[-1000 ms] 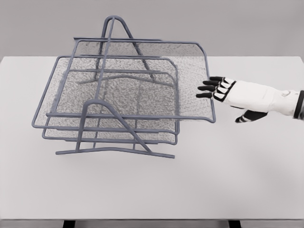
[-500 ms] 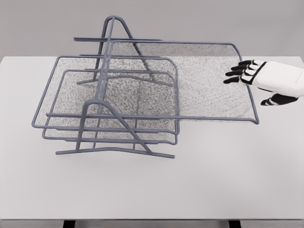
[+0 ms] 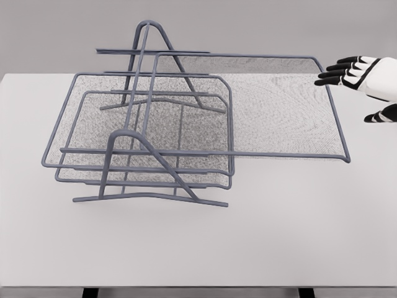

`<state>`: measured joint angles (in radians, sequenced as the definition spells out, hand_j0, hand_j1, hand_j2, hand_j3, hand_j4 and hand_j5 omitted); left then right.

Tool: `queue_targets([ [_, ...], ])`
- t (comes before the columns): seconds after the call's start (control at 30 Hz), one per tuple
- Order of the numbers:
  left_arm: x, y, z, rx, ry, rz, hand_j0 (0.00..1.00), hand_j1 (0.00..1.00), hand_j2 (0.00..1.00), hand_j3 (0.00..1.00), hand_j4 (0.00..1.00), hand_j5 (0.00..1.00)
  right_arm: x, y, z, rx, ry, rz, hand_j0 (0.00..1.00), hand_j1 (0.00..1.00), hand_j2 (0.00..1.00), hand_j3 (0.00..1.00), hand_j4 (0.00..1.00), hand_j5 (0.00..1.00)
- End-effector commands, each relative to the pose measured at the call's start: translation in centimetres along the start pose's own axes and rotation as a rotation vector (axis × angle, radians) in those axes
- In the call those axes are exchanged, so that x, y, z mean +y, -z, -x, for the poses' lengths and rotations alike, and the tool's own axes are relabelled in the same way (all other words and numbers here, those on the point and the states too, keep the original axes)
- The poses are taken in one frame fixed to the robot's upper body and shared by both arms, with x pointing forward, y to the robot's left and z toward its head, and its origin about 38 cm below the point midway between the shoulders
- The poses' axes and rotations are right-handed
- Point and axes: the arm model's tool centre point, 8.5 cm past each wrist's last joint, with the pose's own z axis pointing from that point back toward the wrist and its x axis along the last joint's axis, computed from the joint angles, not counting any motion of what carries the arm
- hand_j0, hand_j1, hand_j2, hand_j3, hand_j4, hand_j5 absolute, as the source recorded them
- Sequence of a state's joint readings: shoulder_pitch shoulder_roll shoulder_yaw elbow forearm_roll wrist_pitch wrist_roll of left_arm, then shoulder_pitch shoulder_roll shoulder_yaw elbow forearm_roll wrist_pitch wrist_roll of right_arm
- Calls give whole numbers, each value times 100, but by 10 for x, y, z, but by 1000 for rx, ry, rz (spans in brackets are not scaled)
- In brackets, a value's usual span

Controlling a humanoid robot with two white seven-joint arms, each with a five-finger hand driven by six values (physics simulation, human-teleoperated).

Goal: Pull out the upper folder box with right arm

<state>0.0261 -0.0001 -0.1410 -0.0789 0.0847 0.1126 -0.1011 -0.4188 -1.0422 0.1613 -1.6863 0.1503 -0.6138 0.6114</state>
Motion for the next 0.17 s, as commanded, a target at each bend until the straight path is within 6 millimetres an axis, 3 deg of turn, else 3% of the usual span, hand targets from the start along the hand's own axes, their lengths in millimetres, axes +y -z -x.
queue_targets([
  [0.0,0,0,0,-1,1,0,100,100,100,100,100,100,-1,0,-1,-2,4,6,100,100,100,100,100,100],
  [0.13,0,0,1,2,0,0,100,100,100,100,100,100,-3,0,0,-1,-1,10,100,100,100,100,100,100],
])
